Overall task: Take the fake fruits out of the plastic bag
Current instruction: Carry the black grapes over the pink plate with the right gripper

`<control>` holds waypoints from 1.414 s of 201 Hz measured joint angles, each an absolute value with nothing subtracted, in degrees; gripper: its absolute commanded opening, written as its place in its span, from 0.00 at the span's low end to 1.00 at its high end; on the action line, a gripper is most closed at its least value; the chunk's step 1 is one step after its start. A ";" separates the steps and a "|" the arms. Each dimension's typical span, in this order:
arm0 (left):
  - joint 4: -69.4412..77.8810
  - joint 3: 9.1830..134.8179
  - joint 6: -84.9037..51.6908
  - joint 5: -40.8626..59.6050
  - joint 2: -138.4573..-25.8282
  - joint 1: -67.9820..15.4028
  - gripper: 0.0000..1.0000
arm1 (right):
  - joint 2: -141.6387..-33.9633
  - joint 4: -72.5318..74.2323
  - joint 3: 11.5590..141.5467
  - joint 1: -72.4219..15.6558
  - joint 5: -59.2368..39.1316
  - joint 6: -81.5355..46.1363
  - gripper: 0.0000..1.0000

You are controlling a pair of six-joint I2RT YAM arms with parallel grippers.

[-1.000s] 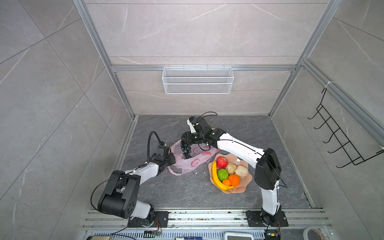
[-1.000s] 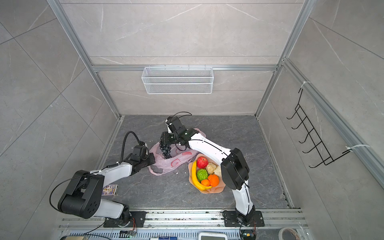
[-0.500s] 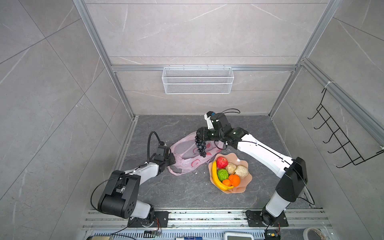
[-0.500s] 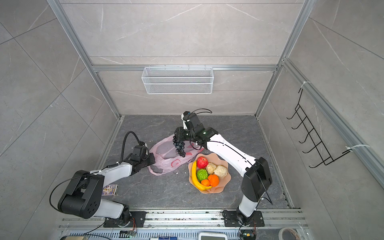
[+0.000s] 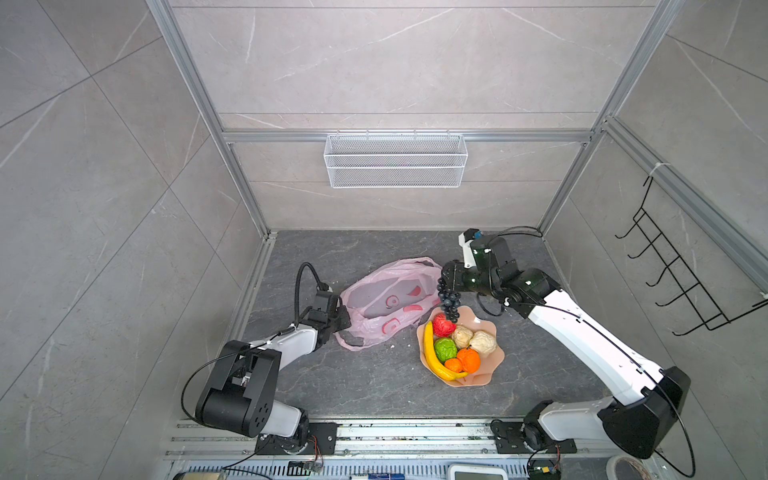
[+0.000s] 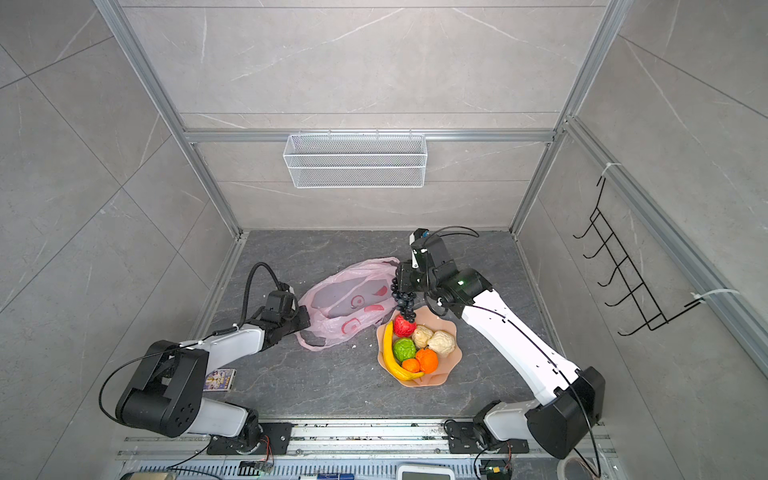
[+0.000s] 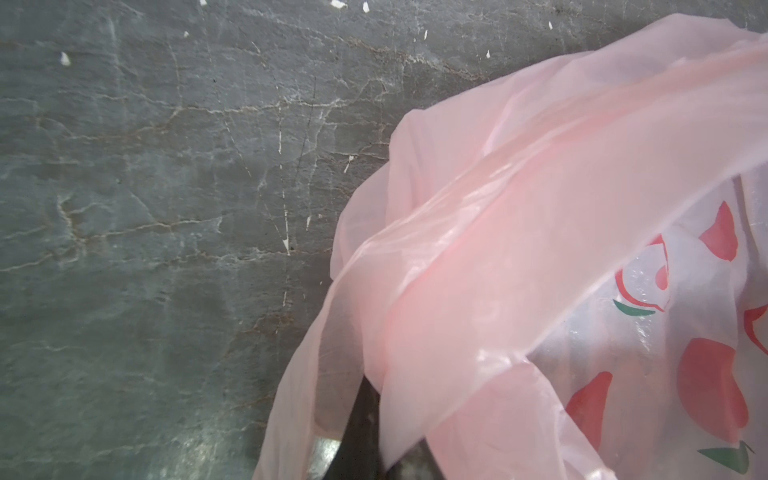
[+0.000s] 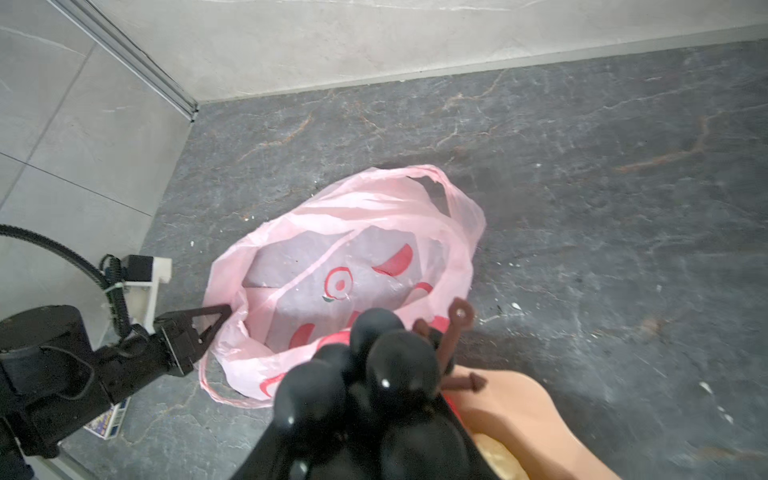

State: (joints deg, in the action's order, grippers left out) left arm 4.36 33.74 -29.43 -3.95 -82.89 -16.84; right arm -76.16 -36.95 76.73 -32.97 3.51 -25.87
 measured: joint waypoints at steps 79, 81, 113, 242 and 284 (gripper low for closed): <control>4.36 33.74 -29.43 -4.03 -82.89 -16.84 0.06 | -67.92 -43.55 68.66 -32.97 2.44 -28.88 0.42; 4.34 33.74 -29.43 -4.03 -82.89 -16.84 0.06 | -67.79 -43.55 68.40 -32.97 2.31 -29.02 0.42; 4.34 33.74 -29.43 -4.01 -82.89 -16.84 0.05 | -66.76 -43.05 63.53 -32.97 0.32 -31.90 0.42; 4.34 33.74 -29.43 -4.19 -82.89 -16.84 0.05 | -76.42 -38.74 60.73 -30.76 2.48 -36.49 0.44; 4.34 33.74 -29.43 -4.21 -82.89 -16.84 0.05 | -77.52 -38.52 60.62 -29.52 3.31 -36.56 0.46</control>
State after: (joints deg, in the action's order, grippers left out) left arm 4.34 33.74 -29.43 -4.21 -82.89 -16.84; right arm -77.52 -38.52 60.62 -29.52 3.31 -36.56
